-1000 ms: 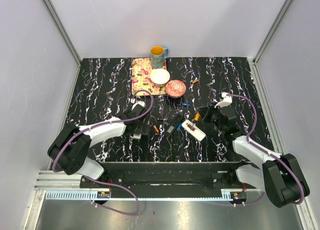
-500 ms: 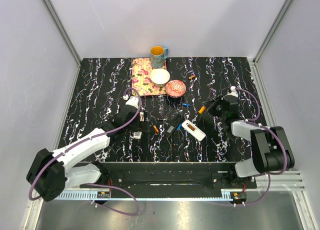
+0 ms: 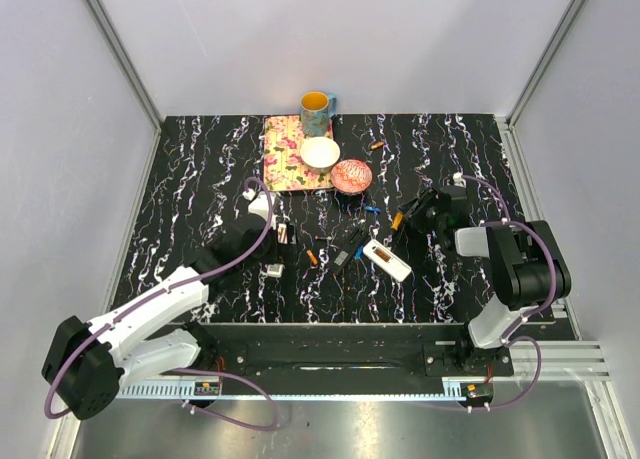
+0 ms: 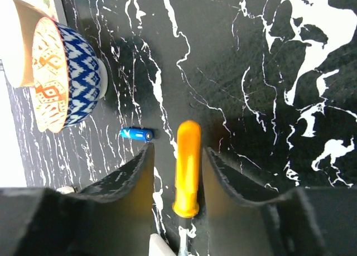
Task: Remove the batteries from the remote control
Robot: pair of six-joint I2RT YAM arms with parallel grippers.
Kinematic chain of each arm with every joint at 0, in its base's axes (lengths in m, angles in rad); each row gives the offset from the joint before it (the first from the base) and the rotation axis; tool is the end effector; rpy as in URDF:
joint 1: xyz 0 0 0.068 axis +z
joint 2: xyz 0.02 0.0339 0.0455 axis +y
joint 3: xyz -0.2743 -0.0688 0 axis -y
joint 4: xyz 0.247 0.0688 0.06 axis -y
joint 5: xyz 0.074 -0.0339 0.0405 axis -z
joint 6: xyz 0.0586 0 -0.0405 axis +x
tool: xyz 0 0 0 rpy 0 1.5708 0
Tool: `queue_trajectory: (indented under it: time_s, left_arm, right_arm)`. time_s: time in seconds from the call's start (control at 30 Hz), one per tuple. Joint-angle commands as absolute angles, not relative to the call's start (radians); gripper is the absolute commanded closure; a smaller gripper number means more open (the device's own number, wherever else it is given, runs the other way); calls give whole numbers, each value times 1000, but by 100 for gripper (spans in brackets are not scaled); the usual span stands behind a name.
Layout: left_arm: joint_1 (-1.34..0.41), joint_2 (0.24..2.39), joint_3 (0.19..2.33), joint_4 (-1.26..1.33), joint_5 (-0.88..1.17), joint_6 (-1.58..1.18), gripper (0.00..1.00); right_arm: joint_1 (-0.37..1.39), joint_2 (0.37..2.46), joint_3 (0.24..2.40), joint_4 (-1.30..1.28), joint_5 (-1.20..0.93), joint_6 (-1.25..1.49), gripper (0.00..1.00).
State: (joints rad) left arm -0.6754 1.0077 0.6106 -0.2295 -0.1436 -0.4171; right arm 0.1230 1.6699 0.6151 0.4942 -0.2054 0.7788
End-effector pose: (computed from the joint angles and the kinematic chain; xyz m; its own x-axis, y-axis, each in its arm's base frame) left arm 0.1859 -0.1382 0.2279 -0.6324 -0.0071 -0.7746 0.2976 0.9210 -0.2514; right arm 0.3285 0.0527 0.1314 -0.5804 0.6211 -0.5266 0.1631 0.7223 0.6721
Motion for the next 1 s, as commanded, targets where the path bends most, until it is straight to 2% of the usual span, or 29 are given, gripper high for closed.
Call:
queue_trajectory:
  time_s: [0.0,0.03,0.1,0.13,0.23,0.37,0.7,0.97]
  left_arm:
    - [-680,982,603,-178,-121,-399,1]
    - [-680,980,603,-178,-123,-399,1]
    - [-678,977,600,-175,-120,-399,1]
    - [-678,979,600,-172,-118,-400,1]
    - [-678,973,595,-161,-110,-400,1]
    - [-678,969,588,-138,-91,-402,1]
    - [-678,943,569,-84,-77,-393,1]
    - [-680,949,580,-55,-212,-385,1]
  right_arm:
    - [117,1674,623,518,-222,782,48]
    - [117,1671,621,515,-216,782,40]
    - [117,1660,611,511,-209,782,32]
    - [117,1648,606,509,-196,781,22]
    - [115,1618,595,509,-186,779,9]
    - [117,1597,595,503,-192,767,0]
    - [117,1513,577,466,-212,732,0]
    - [117,1220,519,322,-97,606,0]
